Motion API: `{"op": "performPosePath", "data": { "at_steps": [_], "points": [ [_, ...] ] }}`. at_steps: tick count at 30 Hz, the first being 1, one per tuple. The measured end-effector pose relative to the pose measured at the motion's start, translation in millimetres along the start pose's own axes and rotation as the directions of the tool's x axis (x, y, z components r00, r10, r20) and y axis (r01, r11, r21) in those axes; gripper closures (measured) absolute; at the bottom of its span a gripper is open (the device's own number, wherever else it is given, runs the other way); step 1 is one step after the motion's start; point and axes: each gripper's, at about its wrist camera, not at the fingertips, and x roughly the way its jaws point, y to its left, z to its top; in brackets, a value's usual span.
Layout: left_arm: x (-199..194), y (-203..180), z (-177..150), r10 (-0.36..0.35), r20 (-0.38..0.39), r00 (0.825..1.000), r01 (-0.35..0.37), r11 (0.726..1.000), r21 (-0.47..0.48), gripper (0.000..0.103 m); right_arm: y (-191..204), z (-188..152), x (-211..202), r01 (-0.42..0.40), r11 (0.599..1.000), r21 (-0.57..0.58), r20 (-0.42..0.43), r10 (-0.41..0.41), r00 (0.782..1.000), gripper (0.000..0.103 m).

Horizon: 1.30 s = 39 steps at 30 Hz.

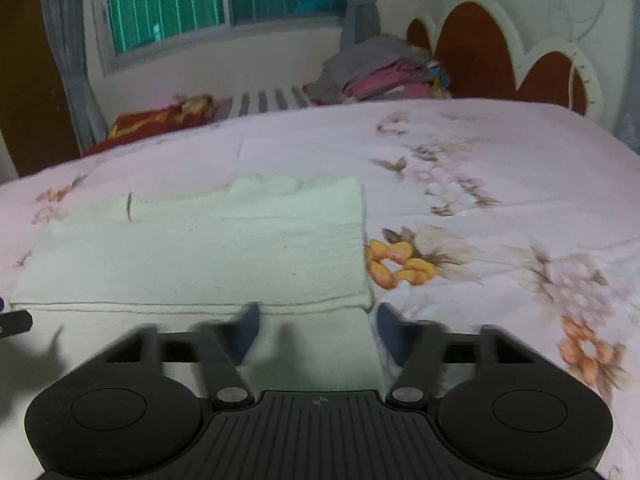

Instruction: Fold small clothes

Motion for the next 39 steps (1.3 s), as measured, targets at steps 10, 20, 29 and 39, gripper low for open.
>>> {"op": "performPosePath", "data": {
  "at_steps": [10, 20, 29, 39],
  "points": [
    [-66.2, 7.0, -58.1, 0.077, -0.031, 0.997, -0.078, 0.996, -0.030, 0.018, -16.5, -30.6, -50.1, -0.082, 0.996, 0.045, -0.021, 0.083, 0.996, 0.039],
    [-145.9, -11.9, -125.5, 0.041, -0.068, 0.997, -0.049, 0.991, -0.126, 0.033, -69.7, -96.0, -129.0, -0.165, 0.976, 0.142, -0.050, 0.174, 0.983, 0.051],
    [-188.2, -8.4, -176.5, -0.097, -0.063, 0.993, 0.071, 0.942, -0.328, 0.045, -99.0, -174.6, -182.8, -0.276, 0.929, 0.248, -0.129, 0.314, 0.941, 0.062],
    [-203.7, 7.2, -214.4, -0.276, 0.010, 0.961, 0.233, 0.790, -0.567, 0.048, -112.4, -209.2, -204.5, -0.427, 0.798, 0.425, -0.092, 0.507, 0.857, 0.063]
  ]
}}
